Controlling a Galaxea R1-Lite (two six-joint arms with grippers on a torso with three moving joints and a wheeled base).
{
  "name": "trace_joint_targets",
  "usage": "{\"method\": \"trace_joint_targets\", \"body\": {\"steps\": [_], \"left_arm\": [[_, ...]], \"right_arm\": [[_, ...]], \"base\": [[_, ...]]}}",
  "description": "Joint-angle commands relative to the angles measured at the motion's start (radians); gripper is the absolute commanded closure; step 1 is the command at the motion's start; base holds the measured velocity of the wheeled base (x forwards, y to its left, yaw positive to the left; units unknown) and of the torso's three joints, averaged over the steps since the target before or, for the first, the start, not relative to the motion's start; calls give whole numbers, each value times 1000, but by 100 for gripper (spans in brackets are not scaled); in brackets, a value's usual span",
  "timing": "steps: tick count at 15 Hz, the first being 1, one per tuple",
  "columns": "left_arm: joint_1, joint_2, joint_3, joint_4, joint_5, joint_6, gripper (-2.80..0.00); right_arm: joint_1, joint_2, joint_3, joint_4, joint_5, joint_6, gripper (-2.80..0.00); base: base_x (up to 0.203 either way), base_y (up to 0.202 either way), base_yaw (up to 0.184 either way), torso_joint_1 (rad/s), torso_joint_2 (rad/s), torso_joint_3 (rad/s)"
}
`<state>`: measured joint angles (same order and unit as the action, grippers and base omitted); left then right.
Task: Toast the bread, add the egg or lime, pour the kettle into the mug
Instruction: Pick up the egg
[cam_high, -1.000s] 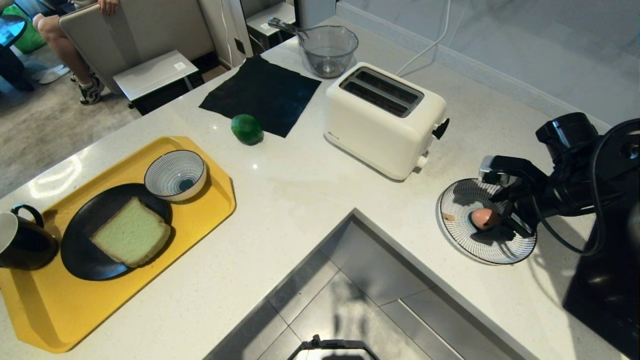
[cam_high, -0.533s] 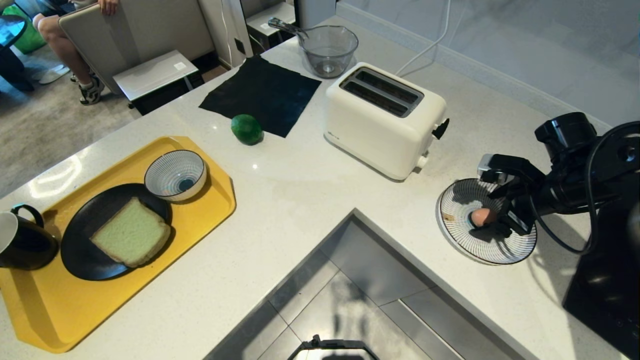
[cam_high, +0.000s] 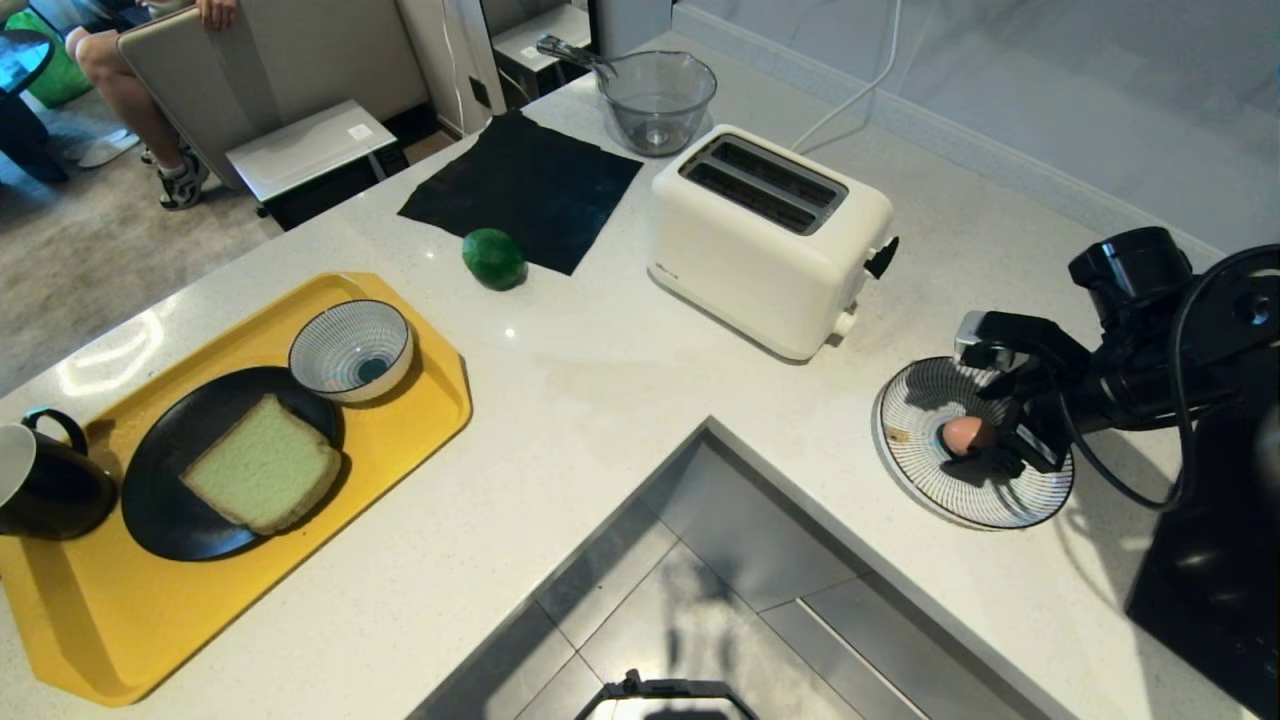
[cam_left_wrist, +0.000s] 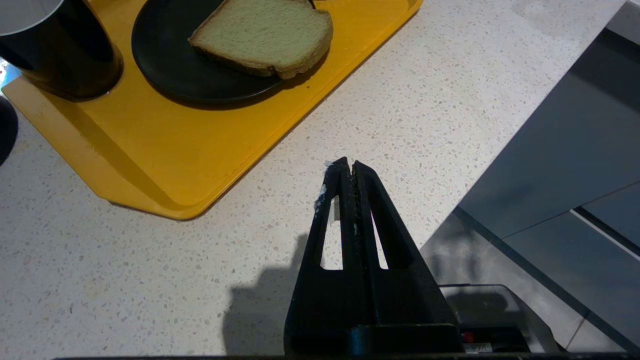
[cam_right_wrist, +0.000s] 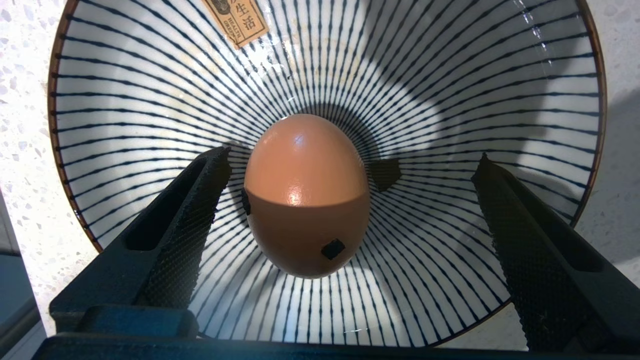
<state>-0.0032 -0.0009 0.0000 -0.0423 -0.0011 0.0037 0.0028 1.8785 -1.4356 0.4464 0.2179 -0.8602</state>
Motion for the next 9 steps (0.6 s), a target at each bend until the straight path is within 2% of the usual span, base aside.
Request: {"method": "trace_joint_targets", "body": {"steps": [1,9], "left_arm": [[0,-2,17,-1,0,-1,0],[0,-2,17,-1,0,-1,0]], "right_arm": [[0,-2,1,3,-6,-5,-280],[11,-1,4,2,-8,-5,-280]], "base": [[0,0,0,0,0,0],[0,0,0,0,0,0]]}}
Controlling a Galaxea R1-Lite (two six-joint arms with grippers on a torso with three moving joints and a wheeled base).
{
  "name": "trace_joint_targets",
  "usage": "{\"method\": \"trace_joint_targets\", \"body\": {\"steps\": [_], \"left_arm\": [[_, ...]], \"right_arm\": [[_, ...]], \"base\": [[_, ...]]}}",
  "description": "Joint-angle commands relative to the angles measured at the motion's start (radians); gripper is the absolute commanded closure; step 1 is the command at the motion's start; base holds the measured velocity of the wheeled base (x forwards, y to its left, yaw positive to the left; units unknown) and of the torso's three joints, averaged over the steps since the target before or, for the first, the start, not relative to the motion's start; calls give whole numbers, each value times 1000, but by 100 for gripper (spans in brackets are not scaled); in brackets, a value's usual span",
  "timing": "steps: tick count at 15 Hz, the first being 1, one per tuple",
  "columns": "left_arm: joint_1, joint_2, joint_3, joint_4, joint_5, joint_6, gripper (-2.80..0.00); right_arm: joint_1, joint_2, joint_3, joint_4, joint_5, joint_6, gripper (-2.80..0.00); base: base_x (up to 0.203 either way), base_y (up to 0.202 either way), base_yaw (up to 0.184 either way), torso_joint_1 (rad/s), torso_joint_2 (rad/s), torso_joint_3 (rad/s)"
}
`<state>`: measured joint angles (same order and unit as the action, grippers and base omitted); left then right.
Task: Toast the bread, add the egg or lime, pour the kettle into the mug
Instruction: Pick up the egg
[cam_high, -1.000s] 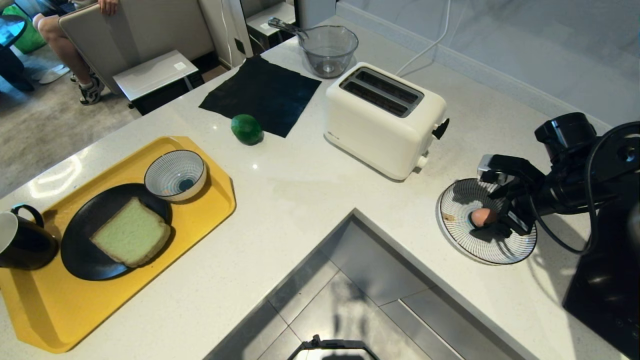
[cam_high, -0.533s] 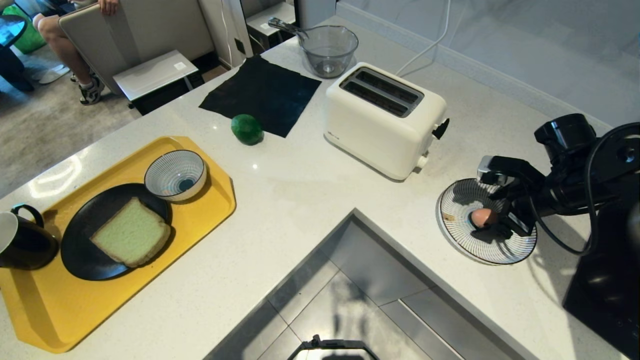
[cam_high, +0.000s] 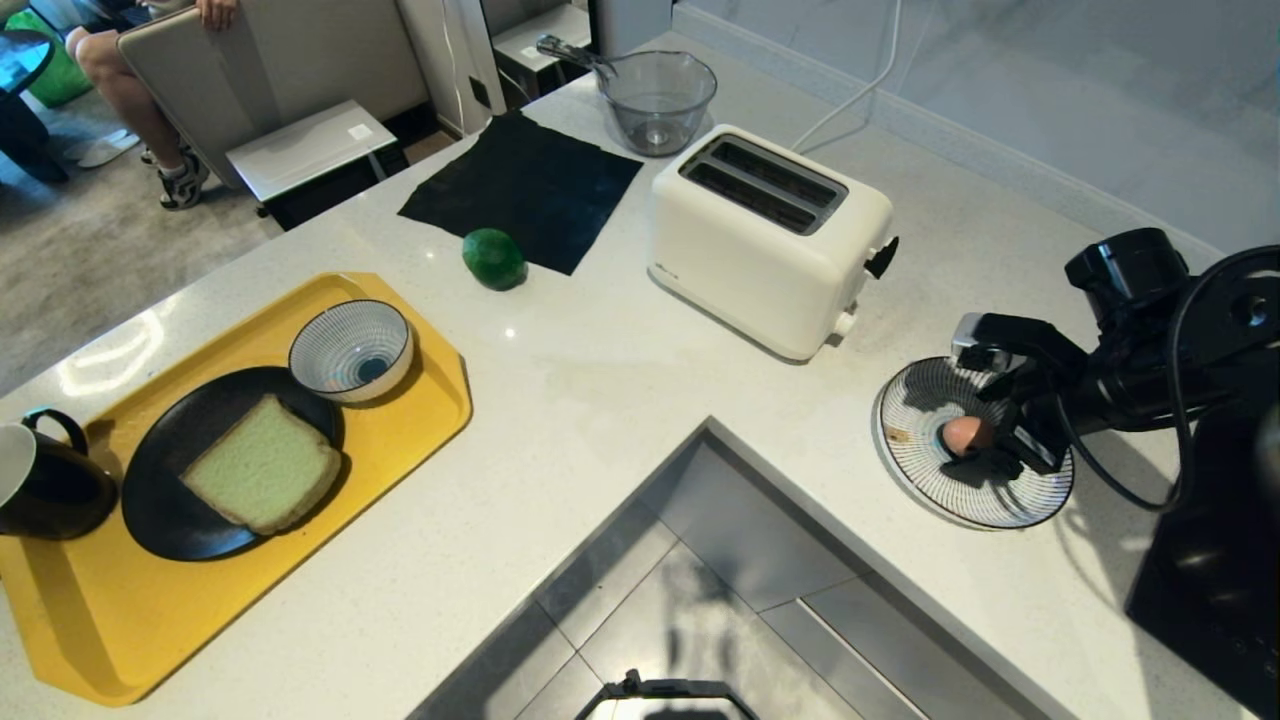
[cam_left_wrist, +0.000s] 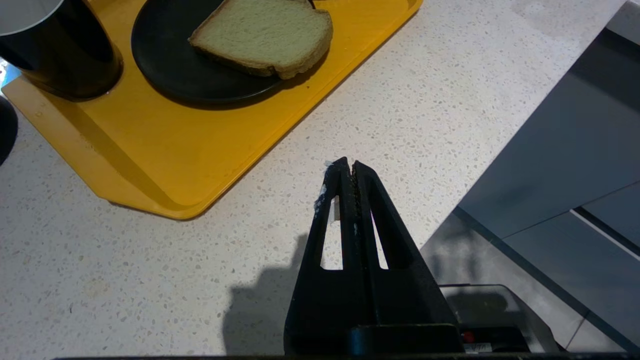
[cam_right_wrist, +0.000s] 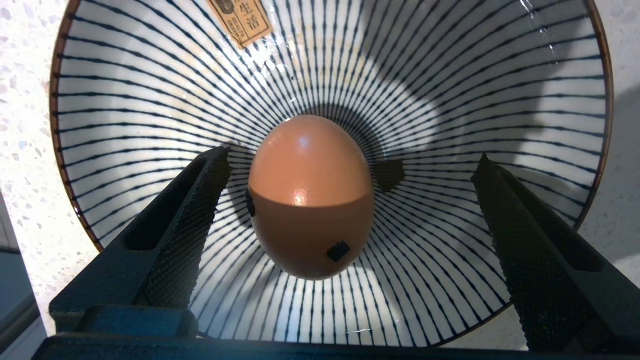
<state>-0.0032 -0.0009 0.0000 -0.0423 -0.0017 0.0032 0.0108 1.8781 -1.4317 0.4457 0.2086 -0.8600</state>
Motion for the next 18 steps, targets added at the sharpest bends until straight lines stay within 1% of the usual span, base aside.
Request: {"method": "trace_joint_targets", "body": {"steps": [1,14,18], "left_arm": [[0,-2,17,-1,1,0,0],[0,-2,17,-1,0,0,0],[0,-2,17,-1,0,0,0]], "right_arm": [[4,0,0,2,2,-5,-280],[3,9,-7,-1,-6,-5,-280],[3,12,-4,-35,-6,-5,-280]], "base": [[0,0,0,0,0,0],[0,0,0,0,0,0],[0,0,0,0,0,0]]}}
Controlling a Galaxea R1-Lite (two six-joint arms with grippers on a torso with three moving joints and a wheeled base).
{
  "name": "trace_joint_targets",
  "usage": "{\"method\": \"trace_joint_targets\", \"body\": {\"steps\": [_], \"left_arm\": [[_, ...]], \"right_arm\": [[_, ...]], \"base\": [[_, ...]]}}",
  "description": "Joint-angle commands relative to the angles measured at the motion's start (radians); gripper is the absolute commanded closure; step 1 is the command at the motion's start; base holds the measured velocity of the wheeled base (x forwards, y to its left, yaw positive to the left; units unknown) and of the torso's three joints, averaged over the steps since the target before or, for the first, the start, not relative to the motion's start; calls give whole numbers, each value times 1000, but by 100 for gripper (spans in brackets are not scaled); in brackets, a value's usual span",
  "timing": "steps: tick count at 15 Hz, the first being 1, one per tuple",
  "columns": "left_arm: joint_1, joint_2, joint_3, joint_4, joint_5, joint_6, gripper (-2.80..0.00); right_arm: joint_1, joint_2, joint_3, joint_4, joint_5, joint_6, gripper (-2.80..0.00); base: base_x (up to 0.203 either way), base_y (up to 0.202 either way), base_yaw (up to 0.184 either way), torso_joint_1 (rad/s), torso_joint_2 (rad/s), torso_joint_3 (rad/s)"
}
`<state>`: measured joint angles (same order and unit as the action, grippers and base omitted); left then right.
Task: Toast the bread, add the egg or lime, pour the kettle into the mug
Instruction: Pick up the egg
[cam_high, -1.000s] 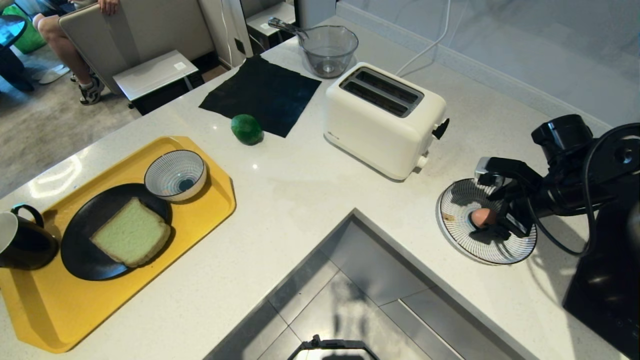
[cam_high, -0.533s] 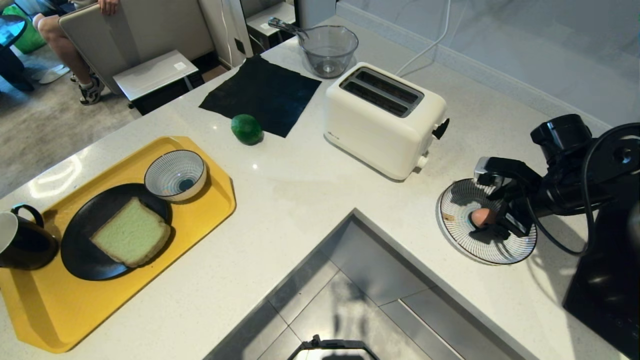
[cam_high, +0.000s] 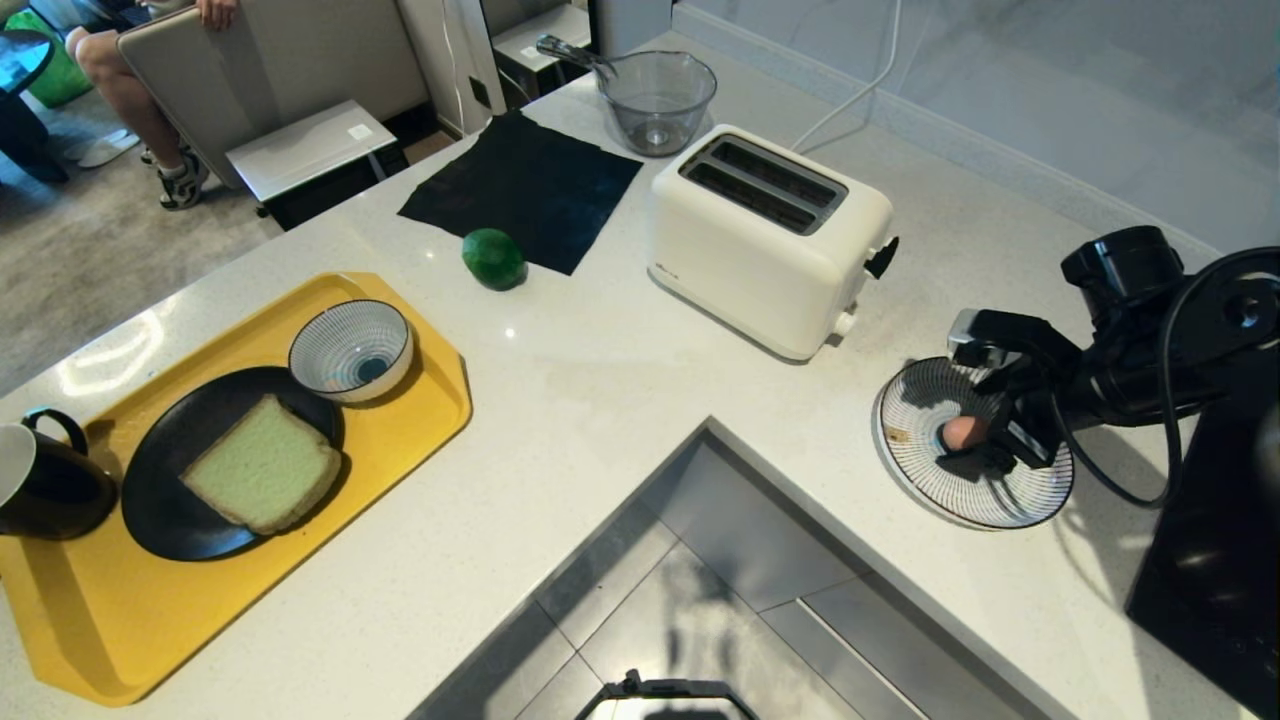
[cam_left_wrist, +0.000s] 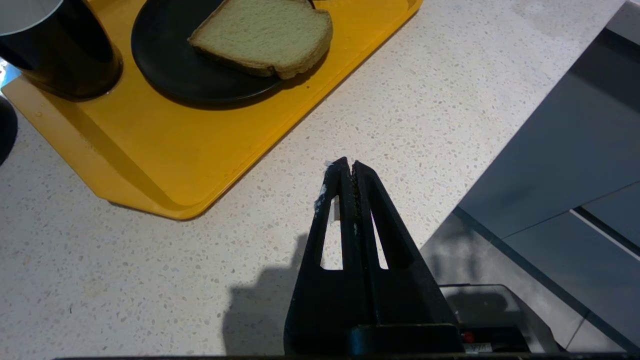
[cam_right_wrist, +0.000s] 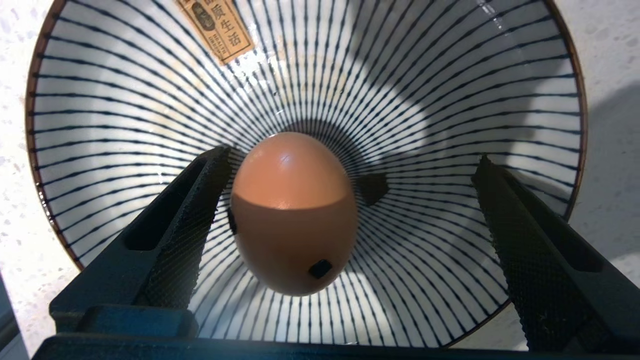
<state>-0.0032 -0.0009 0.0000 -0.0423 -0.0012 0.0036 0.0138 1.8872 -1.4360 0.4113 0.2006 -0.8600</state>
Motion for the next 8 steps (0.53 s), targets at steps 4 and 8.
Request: {"method": "trace_joint_targets", "body": {"steps": [4,8], "left_arm": [[0,-2,17,-1,0,1,0],[0,-2,17,-1,1,-1,0]], "right_arm": [[-6,4,0,1,0,-5,-280],[-9,-7,3,1,2,-5,-280]], "base": [[0,0,0,0,0,0],[0,0,0,0,0,0]]}}
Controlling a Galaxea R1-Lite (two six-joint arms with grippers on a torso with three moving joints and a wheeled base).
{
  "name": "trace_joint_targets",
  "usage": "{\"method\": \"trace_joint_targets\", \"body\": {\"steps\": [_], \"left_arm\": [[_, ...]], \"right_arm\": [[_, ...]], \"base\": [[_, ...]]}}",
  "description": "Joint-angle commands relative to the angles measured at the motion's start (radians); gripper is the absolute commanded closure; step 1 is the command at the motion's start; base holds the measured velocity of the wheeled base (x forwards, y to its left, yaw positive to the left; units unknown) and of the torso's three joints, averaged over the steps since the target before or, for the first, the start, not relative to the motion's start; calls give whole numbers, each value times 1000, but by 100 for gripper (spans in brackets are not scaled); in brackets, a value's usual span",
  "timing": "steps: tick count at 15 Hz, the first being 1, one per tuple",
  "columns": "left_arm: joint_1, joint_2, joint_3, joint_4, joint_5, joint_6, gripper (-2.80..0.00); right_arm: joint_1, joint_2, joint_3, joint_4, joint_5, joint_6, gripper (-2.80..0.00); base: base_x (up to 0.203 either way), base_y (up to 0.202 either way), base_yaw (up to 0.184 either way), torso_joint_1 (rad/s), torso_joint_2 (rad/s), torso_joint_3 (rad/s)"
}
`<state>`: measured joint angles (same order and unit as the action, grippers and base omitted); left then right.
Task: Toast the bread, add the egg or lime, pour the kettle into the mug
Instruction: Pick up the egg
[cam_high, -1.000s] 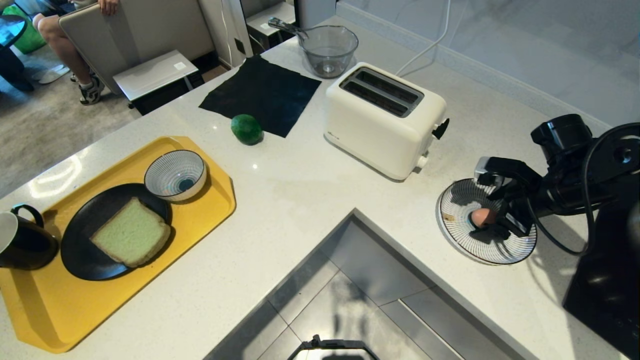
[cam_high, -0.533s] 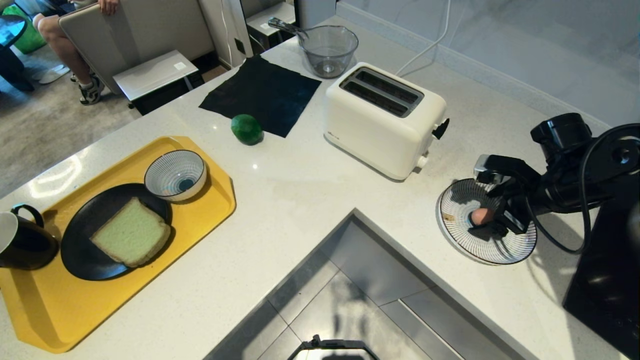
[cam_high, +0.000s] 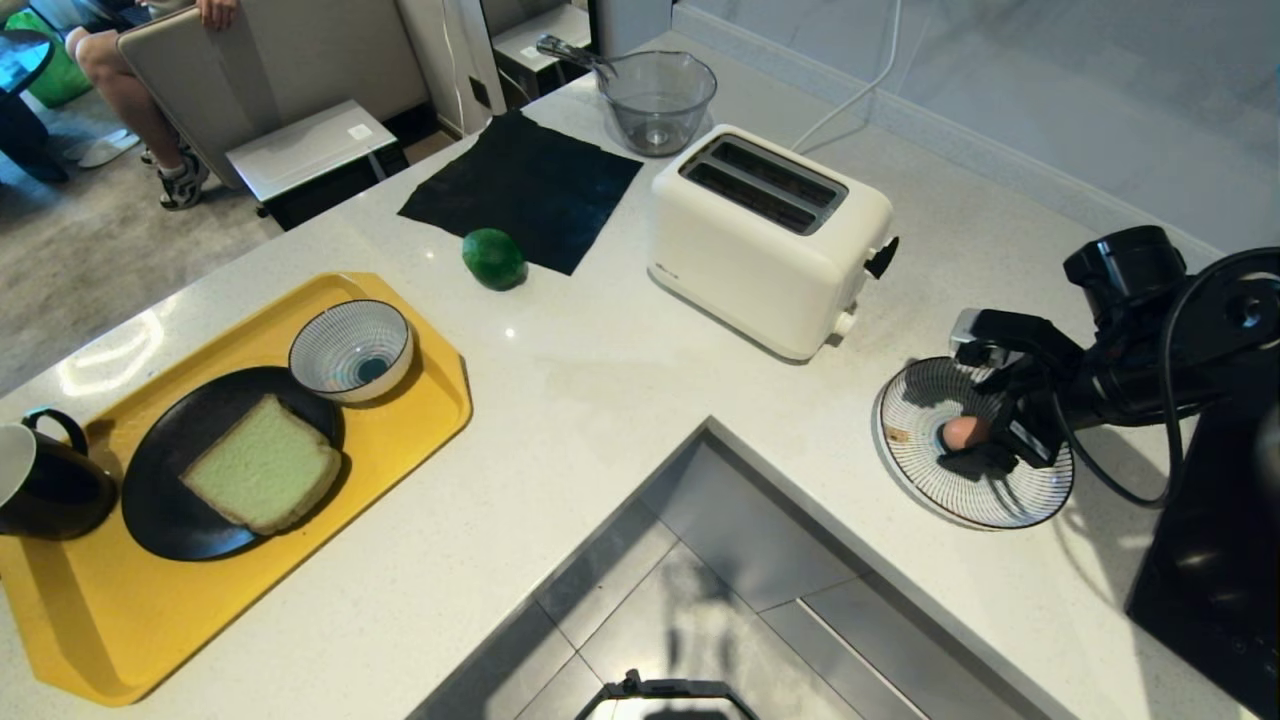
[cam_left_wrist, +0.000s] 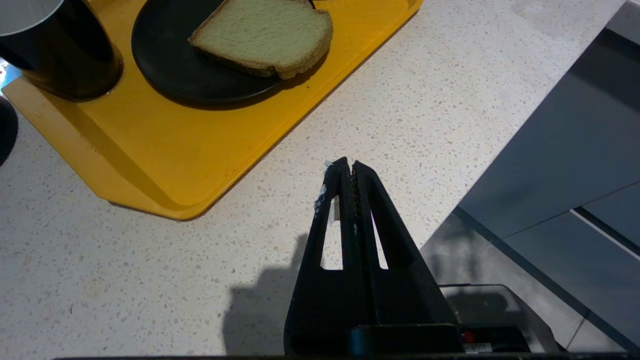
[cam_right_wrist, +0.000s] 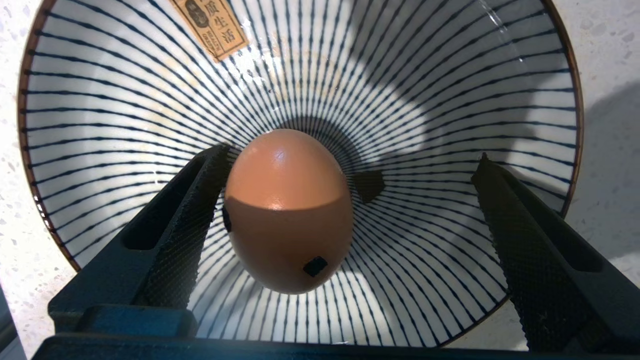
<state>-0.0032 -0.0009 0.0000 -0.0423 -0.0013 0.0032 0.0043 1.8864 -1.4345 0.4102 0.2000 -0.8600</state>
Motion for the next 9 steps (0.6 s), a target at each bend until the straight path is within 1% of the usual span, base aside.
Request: {"method": "trace_joint_targets", "body": {"steps": [1,9], "left_arm": [[0,-2,17,-1,0,0,0],[0,-2,17,-1,0,0,0]], "right_arm": [[0,-7,0,2,2,-5,-280],[0,-10,3,2,1,-5,-280]], "base": [[0,0,0,0,0,0],[0,0,0,0,0,0]]}}
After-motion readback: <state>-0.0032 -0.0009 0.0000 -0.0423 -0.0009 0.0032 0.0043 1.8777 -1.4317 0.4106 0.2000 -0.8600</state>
